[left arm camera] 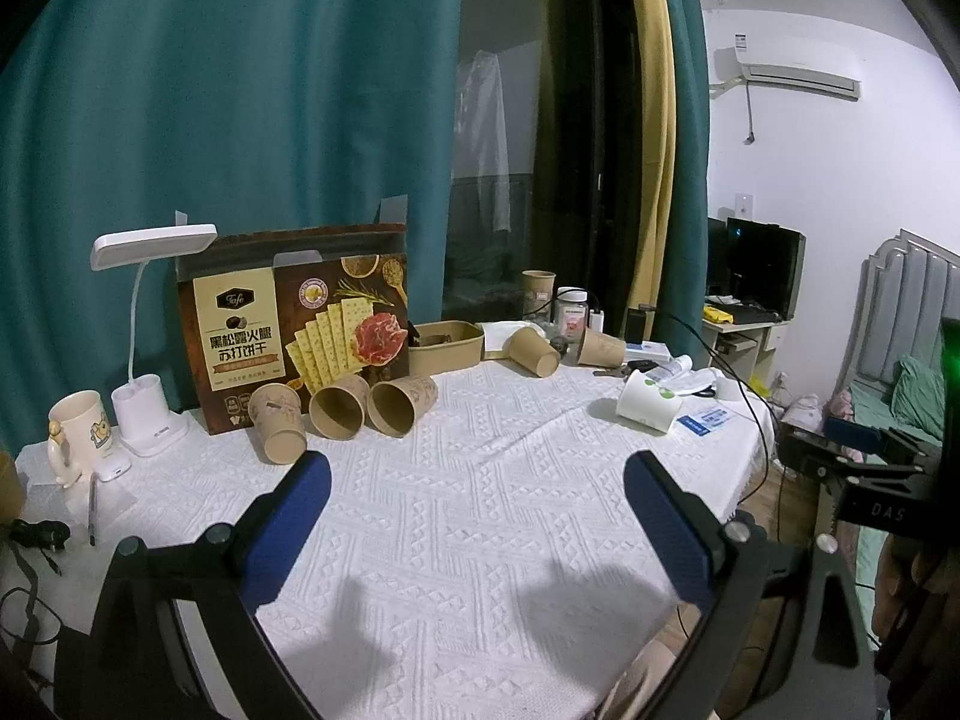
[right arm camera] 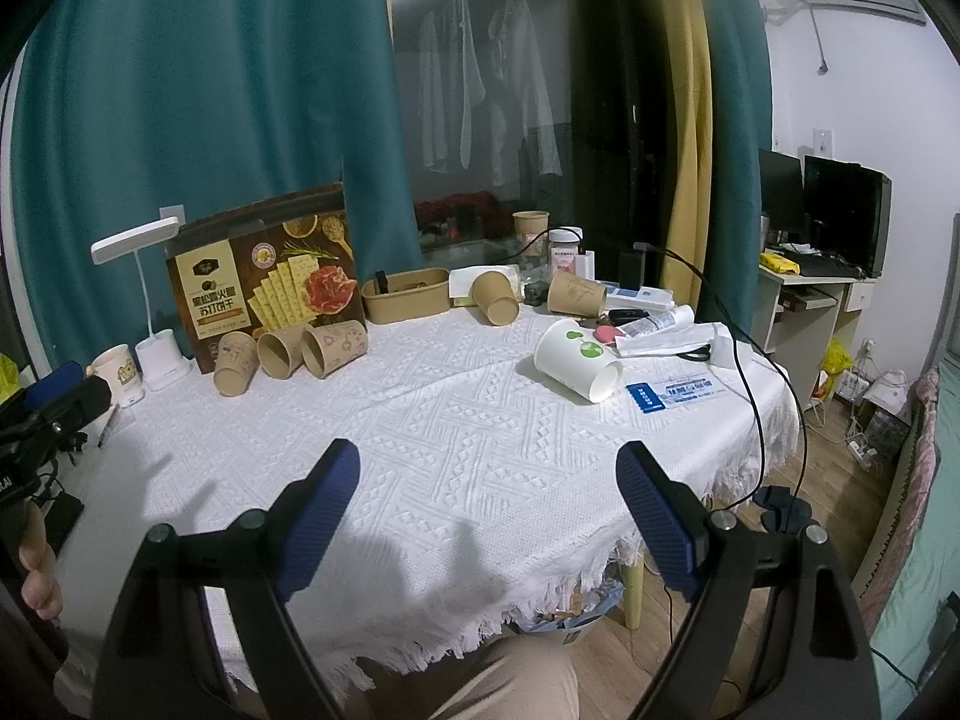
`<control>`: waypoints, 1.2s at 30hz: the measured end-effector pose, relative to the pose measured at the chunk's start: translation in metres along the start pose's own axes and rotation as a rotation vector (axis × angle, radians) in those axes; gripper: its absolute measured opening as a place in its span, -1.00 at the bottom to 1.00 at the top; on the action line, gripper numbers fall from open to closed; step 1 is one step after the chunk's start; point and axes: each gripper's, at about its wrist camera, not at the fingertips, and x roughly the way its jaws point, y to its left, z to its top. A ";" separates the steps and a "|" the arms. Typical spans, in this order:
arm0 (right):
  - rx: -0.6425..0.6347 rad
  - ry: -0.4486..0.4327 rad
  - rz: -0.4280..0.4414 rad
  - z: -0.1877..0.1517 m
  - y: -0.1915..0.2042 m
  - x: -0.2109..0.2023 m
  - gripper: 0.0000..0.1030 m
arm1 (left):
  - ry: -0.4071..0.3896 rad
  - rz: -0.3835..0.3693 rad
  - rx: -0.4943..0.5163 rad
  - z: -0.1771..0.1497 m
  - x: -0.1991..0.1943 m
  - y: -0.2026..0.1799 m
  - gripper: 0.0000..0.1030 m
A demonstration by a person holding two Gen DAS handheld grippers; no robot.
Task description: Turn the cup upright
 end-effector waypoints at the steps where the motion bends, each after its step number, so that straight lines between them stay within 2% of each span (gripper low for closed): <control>1: 0.000 -0.001 0.001 0.000 0.000 0.000 0.66 | 0.000 0.000 0.000 0.001 0.000 0.001 0.91; 32: 0.002 0.003 0.001 -0.001 -0.001 0.002 0.66 | 0.003 -0.008 -0.016 -0.002 0.001 0.004 0.91; 36: 0.012 0.014 -0.004 -0.005 -0.004 0.009 0.66 | 0.058 -0.027 -0.041 -0.001 0.013 0.005 0.91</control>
